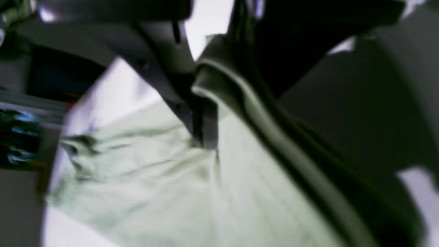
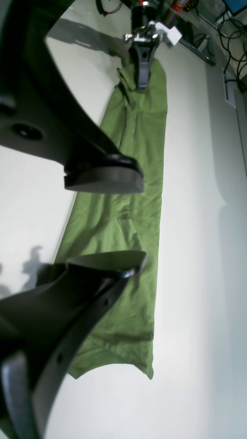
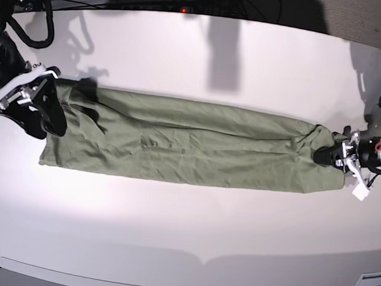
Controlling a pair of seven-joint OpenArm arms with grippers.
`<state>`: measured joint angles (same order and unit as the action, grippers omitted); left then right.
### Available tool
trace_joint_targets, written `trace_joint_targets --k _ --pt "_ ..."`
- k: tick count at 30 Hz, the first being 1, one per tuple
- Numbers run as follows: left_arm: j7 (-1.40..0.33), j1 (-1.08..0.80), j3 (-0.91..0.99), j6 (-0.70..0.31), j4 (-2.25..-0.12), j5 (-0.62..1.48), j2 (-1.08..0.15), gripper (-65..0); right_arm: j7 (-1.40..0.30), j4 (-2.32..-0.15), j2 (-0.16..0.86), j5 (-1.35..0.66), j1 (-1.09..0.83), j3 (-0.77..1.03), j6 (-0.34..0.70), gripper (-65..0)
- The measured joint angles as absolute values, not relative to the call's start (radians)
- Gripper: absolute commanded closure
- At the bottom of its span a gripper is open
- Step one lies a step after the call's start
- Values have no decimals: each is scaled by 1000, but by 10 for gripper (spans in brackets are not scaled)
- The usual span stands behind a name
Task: Fold the T-shirt properly
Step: 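Fold the strip end with the left gripper toward the right gripper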
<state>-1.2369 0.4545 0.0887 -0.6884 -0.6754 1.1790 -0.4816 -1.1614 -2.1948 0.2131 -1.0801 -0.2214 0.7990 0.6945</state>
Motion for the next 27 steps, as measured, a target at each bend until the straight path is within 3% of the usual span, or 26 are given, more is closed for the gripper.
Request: trace_joint_targets --k 8,23,27 --pt "-1392 455 87 -692 -739 1443 -456 0 -1161 -2195 213 -1080 -221 799 694 -261" --pt "-1395 454 87 -692 -740 1433 -104 0 -1161 -2195 213 -1080 -221 799 694 -261" --pt "-1318 453 87 -691 -740 1259 -52 0 -1161 -2195 213 -1080 -221 799 694 -261"
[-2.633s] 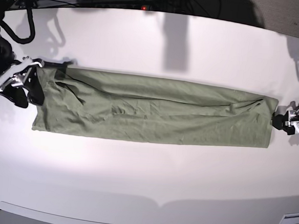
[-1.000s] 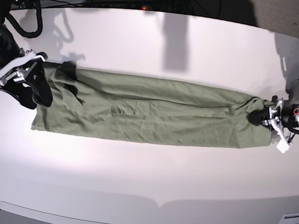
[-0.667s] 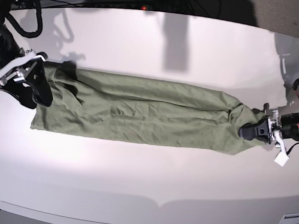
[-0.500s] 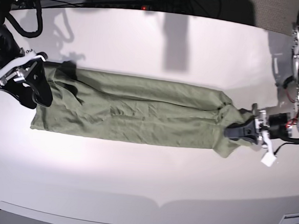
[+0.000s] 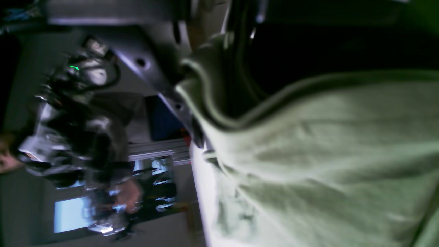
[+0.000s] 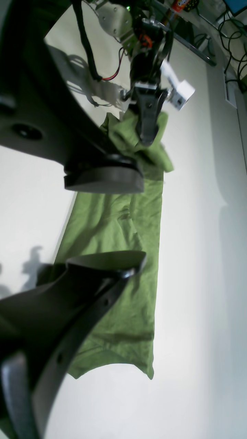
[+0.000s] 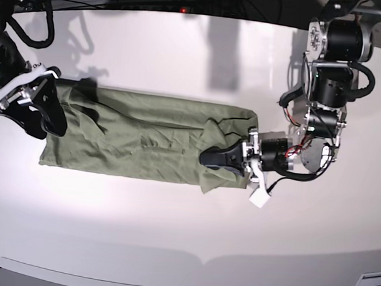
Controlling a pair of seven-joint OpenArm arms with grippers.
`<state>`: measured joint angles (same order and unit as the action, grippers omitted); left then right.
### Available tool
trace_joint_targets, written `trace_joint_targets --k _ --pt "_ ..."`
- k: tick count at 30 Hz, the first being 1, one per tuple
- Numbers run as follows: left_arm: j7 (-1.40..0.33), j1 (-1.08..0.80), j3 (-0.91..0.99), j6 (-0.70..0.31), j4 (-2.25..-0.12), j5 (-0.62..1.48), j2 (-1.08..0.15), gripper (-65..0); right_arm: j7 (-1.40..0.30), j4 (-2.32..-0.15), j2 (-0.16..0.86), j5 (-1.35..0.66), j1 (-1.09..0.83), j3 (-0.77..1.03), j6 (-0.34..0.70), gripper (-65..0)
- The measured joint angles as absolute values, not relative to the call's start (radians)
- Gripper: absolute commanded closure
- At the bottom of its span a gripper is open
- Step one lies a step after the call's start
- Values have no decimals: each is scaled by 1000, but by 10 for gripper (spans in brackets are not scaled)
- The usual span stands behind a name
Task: Fold the T-shirt properly
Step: 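Fold the strip end with the left gripper toward the right gripper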
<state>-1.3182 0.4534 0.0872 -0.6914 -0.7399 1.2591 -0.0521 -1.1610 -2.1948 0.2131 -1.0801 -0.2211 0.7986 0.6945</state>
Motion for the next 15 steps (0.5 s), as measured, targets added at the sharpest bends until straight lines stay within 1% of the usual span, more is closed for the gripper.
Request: trace_joint_targets --k 2,4,5,7,8,9,10,14,15 --pt "-1271 454 87 -691 -740 1171 -47 0 -1161 -2195 213 -1080 -221 799 694 -261" --pt "-1226 454 87 -691 -740 1139 -47 0 -1161 -2195 213 -1080 -221 799 694 -261" --pt "-1203 454 88 -691 -740 1137 -47 -60 -1161 -2195 213 -1080 -221 799 694 -261" --pt "-1151 455 88 -690 -740 1139 -46 -231 -1161 -2195 213 -1080 -221 799 694 -261" --pt "-1131 454 89 -688 -740 1159 -44 -298 -1161 -2195 213 -1080 -221 799 694 -261" --pt "-1130 454 90 -688 -740 1194 -38 -346 -1161 -2195 213 -1080 -221 799 694 -261" --pt "-1156 455 92 -688 -740 1238 -29 -372 -1161 -2195 213 -1080 -221 799 694 -261" --pt "-1409 454 92 -690 -740 1343 59 -378 -1160 -2195 213 -1080 -221 799 694 -261" --pt "-1413 451 89 -691 -740 1338 88 -378 -1157 -2195 213 -1080 -221 799 694 -261"
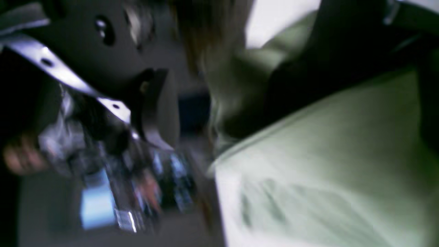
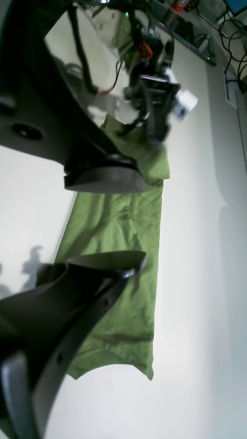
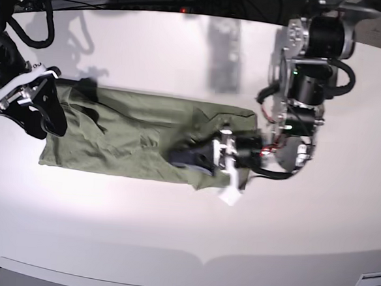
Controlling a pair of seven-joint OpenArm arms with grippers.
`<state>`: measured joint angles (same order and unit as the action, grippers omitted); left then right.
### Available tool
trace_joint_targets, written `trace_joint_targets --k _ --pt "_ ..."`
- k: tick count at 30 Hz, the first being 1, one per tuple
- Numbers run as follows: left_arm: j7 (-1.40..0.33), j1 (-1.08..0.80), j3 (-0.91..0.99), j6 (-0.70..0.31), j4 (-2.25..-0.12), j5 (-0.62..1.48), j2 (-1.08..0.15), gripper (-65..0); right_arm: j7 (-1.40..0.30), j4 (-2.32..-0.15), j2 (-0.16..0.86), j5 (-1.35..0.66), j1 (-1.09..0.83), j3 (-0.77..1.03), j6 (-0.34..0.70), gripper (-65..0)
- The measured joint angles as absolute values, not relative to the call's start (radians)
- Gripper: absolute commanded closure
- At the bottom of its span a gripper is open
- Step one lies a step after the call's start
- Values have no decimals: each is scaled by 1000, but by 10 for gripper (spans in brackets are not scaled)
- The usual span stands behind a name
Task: Fold the T-shirt properly
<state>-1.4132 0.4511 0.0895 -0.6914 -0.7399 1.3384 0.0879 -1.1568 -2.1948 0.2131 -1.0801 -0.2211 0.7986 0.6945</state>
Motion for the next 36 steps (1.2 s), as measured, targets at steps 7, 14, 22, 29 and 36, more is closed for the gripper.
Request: trace_joint_targets --k 7,14,22,29,36 --pt "-1378 456 39 -691 -740 1377 130 -378 -1157 -2195 213 -1080 -216 799 694 -261" --pt "-1349 489 37 -691 -740 1230 113 -378 -1158 -2194 208 -1063 -207 799 694 -261" --pt "-1029 611 37 -691 -743 743 112 -378 -1067 -2194 205 -1029 -200 799 694 -261" --pt "-855 721 38 -686 -743 462 106 -378 -1059 -2167 205 -868 -185 799 694 -261" --pt "-854 854 37 -688 -744 389 112 -372 -1058 -1952 239 -709 -78 790 655 -261"
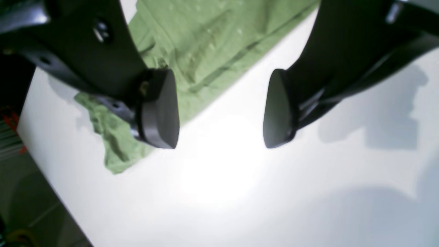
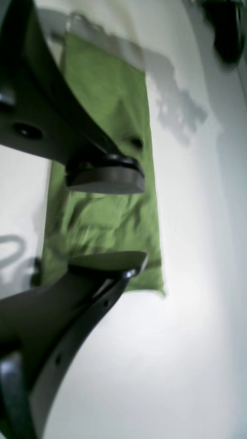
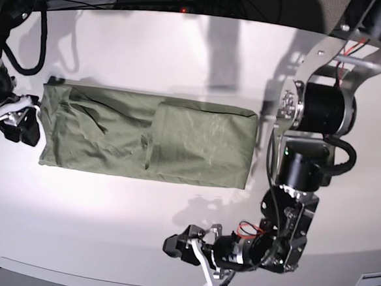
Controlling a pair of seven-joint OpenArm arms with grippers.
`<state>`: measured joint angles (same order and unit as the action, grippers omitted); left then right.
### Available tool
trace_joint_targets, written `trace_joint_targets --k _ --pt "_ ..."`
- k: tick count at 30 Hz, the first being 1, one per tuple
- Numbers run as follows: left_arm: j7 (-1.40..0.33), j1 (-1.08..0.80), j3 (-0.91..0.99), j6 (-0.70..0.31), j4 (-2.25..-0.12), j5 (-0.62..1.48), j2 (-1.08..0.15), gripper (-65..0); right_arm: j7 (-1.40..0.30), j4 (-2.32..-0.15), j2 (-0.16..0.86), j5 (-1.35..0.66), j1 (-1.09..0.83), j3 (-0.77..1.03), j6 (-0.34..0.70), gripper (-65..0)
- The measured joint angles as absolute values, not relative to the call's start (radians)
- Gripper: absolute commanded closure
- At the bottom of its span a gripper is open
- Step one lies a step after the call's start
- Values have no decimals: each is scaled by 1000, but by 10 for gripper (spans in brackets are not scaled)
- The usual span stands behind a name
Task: Fold the T-shirt properly
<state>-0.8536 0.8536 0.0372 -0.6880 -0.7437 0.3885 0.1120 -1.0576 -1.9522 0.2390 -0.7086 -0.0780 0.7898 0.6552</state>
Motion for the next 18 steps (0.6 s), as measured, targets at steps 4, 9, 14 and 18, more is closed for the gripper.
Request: trace_joint_targets --k 4,9,14,18 --pt "-864 904 37 -692 -748 345 113 -351 -1080 -1758 315 -631 -7 739 651 -261" --pt "-852 919 37 -687 -753 263 112 -350 -1089 -1564 387 -559 101 646 651 -261" --pt "-867 915 37 -681 -753 246 112 -349 -1046 -1351 453 -476 194 594 614 -261" --pt "-867 915 37 -680 -753 262 113 -349 -1065 -1161 486 -457 233 566 614 -261"
